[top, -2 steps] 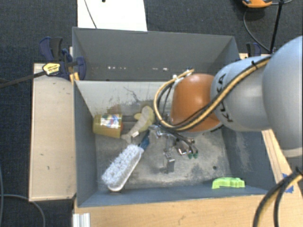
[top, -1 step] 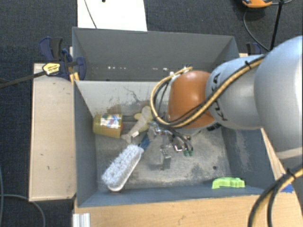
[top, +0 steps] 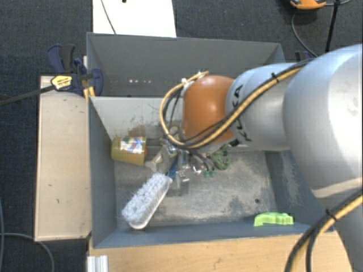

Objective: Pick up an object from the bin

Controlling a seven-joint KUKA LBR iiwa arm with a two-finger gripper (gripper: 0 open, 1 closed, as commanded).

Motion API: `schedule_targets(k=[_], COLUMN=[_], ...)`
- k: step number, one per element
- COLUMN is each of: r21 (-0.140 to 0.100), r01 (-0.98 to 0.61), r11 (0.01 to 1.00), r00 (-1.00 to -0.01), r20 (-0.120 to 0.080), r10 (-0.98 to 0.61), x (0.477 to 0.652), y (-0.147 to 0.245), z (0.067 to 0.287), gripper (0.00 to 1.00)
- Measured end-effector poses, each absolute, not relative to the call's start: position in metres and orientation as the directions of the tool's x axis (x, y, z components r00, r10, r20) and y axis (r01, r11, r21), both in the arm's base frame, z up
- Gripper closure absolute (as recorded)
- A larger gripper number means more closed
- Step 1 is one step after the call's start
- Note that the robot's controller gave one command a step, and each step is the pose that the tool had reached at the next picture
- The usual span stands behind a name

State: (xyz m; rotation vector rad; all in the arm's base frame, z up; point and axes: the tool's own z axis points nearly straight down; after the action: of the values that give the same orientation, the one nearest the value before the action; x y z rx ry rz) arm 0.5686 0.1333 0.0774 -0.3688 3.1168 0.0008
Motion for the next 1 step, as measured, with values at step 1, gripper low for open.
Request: schedule_targets(k=[1], r21=[0.001], r01=[-0.297], r11=[0.955], r00=[-0.955], r20=[-0.002], r10=[-0.297], x=[0.5000], y=[0.1652], z=[0.0700], gripper=[1.00])
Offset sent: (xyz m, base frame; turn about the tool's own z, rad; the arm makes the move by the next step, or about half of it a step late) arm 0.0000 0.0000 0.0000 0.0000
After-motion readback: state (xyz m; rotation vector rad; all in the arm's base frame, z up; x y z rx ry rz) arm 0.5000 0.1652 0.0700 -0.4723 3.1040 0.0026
